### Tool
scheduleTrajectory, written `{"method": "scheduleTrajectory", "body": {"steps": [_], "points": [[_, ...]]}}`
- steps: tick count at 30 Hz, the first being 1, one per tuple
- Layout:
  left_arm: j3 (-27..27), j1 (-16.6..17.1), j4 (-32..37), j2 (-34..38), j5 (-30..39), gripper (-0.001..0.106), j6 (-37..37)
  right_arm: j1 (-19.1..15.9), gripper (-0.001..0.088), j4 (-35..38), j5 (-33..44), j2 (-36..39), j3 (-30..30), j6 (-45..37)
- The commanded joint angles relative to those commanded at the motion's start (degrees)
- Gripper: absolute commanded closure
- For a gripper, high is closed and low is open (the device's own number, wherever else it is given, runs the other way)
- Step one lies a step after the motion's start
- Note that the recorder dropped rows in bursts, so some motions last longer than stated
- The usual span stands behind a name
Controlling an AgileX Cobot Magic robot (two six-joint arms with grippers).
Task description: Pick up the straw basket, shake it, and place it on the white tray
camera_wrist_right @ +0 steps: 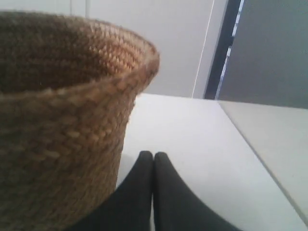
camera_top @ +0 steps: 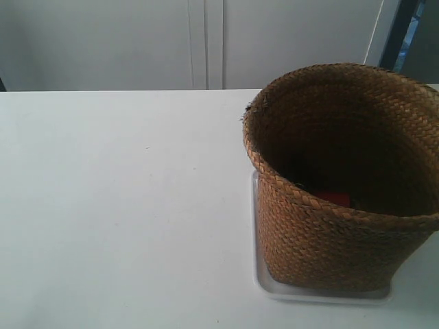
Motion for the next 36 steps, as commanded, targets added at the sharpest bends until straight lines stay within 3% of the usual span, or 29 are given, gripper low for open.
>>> {"method": "scheduleTrajectory", "body": {"steps": [3, 36], "points": [[0.00, 0.00, 0.00, 0.00, 0.00, 0.105, 0.00, 0.00, 0.0868, -1.00, 7.08, 0.00, 0.00, -0.62], [0.00, 0.00, 0.00, 0.00, 0.00, 0.105, 0.00, 0.00, 0.0868, -1.00, 7.09, 0.00, 0.00, -0.71]]}}
